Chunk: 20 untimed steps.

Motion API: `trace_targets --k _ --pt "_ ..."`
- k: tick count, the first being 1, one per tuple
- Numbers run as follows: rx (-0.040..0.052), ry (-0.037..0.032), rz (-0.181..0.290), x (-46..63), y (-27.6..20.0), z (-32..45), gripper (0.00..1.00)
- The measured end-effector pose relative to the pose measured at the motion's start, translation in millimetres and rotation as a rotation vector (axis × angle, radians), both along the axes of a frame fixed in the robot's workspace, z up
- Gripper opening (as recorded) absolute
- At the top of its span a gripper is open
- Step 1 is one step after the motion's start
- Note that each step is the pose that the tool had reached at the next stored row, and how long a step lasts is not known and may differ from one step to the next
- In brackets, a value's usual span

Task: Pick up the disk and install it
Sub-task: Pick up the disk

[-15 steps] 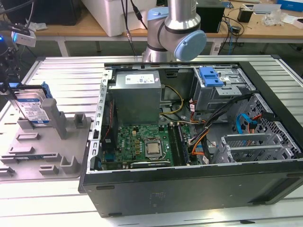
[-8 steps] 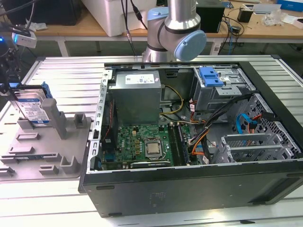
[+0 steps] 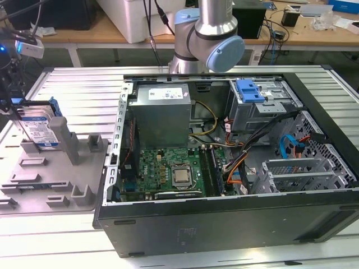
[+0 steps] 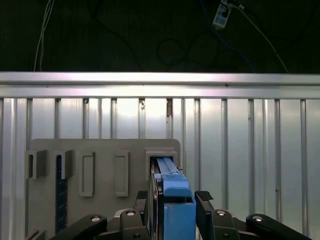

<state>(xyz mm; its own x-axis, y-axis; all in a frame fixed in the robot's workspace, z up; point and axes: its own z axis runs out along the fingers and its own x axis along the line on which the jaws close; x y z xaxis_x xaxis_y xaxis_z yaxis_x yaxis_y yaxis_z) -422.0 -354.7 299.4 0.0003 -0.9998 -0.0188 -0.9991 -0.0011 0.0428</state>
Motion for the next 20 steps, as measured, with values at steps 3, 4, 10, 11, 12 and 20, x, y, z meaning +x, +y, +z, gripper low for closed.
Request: trace_targets --k 3,4,10,11,12,20 --pt "-0.0001 0.0001 0.001 0.0 0.0 -1.4 0.5" --pt "-0.0001 0.0001 0.001 0.0 0.0 -1.9 0.5" --pt "-0.0004 0.0001 0.002 0.0 0.0 -4.8 0.5" --pt "-0.0006 0.0002 0.002 0.0 0.0 -5.0 0.5" --pt "-0.001 0.0003 0.002 0.0 0.0 -5.1 0.5" --pt "-0.0019 0.0 0.002 0.0 0.0 -5.2 0.5"
